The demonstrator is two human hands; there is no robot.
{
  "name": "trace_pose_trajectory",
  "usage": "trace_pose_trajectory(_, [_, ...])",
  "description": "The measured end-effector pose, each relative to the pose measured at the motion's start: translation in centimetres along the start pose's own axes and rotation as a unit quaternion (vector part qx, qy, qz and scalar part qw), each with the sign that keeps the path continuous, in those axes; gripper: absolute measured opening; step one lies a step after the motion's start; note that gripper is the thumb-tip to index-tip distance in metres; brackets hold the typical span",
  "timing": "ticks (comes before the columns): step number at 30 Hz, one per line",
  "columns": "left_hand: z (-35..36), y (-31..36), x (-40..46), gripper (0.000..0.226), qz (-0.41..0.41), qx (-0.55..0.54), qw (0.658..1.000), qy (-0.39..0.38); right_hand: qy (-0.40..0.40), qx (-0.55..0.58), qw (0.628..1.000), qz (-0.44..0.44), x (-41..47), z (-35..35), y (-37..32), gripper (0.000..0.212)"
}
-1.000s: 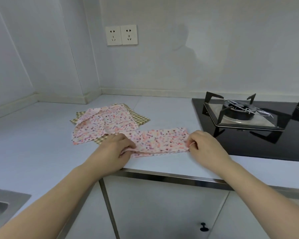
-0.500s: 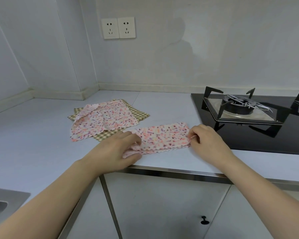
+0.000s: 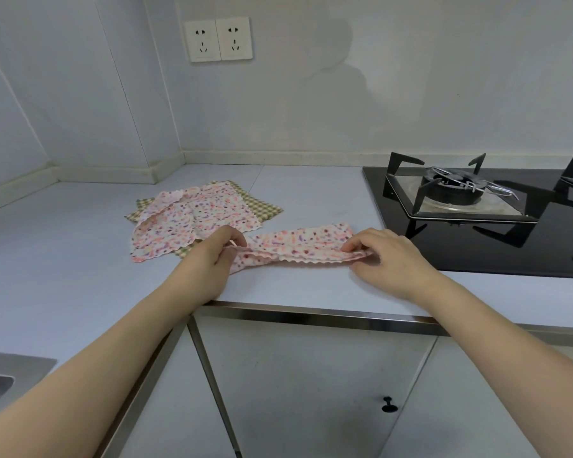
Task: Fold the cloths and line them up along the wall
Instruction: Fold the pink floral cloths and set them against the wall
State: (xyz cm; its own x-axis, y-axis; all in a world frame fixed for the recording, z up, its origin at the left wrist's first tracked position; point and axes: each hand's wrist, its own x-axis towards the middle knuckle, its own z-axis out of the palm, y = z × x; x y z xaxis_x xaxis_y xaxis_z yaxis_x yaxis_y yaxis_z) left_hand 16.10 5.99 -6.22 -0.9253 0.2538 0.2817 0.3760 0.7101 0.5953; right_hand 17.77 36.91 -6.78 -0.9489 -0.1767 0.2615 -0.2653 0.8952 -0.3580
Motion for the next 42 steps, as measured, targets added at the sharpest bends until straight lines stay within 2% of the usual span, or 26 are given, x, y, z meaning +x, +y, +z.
trace_pose_trajectory(4, [-0.1, 0.1, 0.2, 0.024, -0.015, -0.014, 1.000, 0.002, 0.024, 0.016, 1.000, 0.003, 0.2, 0.2, 0.3, 0.014])
trace_pose_trajectory(8, [-0.3, 0.4, -0.3, 0.024, 0.024, 0.031, 0.999, -0.012, 0.060, 0.149, 0.986, 0.046, 0.1, 0.0, 0.7, 0.007])
trace_pose_trajectory(10, [-0.3, 0.9, -0.5, 0.018, 0.073, 0.072, 0.995, -0.014, 0.081, 0.222, 0.969, 0.066, 0.1, -0.2, 0.9, 0.009])
trace_pose_trajectory(12, [-0.5, 1.3, -0.6, 0.003, 0.093, 0.100, 0.991, -0.013, 0.098, 0.269, 0.955, 0.082, -0.1, -0.3, 1.0, 0.009])
trace_pose_trajectory(14, [-0.6, 1.4, -0.6, 0.021, 0.108, 0.129, 0.986, -0.010, 0.109, 0.310, 0.941, 0.082, -0.2, -0.6, 0.9, 0.008])
trace_pose_trajectory(16, [-0.7, 1.4, -0.7, 0.024, 0.124, 0.142, 0.982, -0.004, 0.118, 0.338, 0.930, 0.081, -0.4, -0.8, 0.7, 0.009])
trace_pose_trajectory(20, [-0.7, 1.3, -0.8, 0.009, 0.128, 0.104, 0.986, 0.035, 0.110, 0.352, 0.926, 0.085, -0.5, -1.0, 0.7, 0.005])
trace_pose_trajectory(34, [-1.0, 1.6, -0.2, 0.010, 0.053, 0.049, 0.994, 0.077, 0.134, 0.383, 0.910, 0.082, -1.0, -1.3, 0.0, 0.018])
trace_pose_trajectory(39, [-1.2, 1.6, 0.1, 0.009, 0.034, 0.032, 0.995, 0.091, 0.154, 0.389, 0.904, 0.083, -1.1, -1.4, -0.3, 0.037])
trace_pose_trajectory(42, [-1.3, 1.7, 0.1, 0.011, 0.033, 0.019, 0.994, 0.101, 0.158, 0.390, 0.904, 0.079, -1.0, -1.3, -0.1, 0.025])
